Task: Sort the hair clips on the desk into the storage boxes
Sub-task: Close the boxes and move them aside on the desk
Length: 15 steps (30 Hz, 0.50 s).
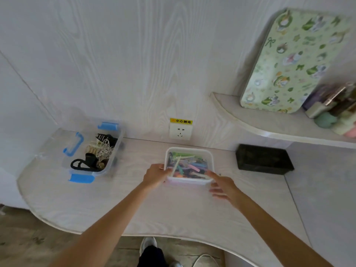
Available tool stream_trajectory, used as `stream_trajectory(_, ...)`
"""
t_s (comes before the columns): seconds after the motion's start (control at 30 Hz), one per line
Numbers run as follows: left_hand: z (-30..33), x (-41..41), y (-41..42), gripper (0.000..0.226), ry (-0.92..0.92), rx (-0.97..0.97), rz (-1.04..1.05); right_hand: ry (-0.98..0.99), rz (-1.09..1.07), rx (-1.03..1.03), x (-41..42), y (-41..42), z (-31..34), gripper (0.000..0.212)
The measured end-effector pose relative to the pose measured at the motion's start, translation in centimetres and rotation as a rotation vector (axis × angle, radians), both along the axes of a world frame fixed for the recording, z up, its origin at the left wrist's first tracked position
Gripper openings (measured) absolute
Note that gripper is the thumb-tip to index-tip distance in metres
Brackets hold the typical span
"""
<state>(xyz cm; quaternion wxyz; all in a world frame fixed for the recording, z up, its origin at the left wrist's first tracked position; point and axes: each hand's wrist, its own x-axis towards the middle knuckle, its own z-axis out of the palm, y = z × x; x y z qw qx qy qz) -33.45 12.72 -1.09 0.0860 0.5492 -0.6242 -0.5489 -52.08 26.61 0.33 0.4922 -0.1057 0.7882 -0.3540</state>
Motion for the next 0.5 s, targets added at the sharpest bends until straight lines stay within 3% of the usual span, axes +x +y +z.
stream_trajectory(0.07,0.6,-0.8,-0.3,0.049,0.057,0.087,0.08,-0.236,-0.051,0.019,-0.4,0.1,0.0,0.057)
stream_trajectory(0.23,1.1,-4.9,-1.0,0.024,0.175,0.251,0.144,-0.282,-0.329,-0.129,-2.5,-0.4,-0.2,0.039)
stream_trajectory(0.33,0.5,-8.4,-0.9,0.04,0.198,0.263,0.086,-0.411,-0.572,-0.301,-4.5,-0.5,0.1,0.022)
stream_trajectory(0.5,0.2,-10.9,-0.3,0.049,0.224,0.311,0.05,-0.481,-0.684,-0.357,-6.0,0.6,0.3,0.02)
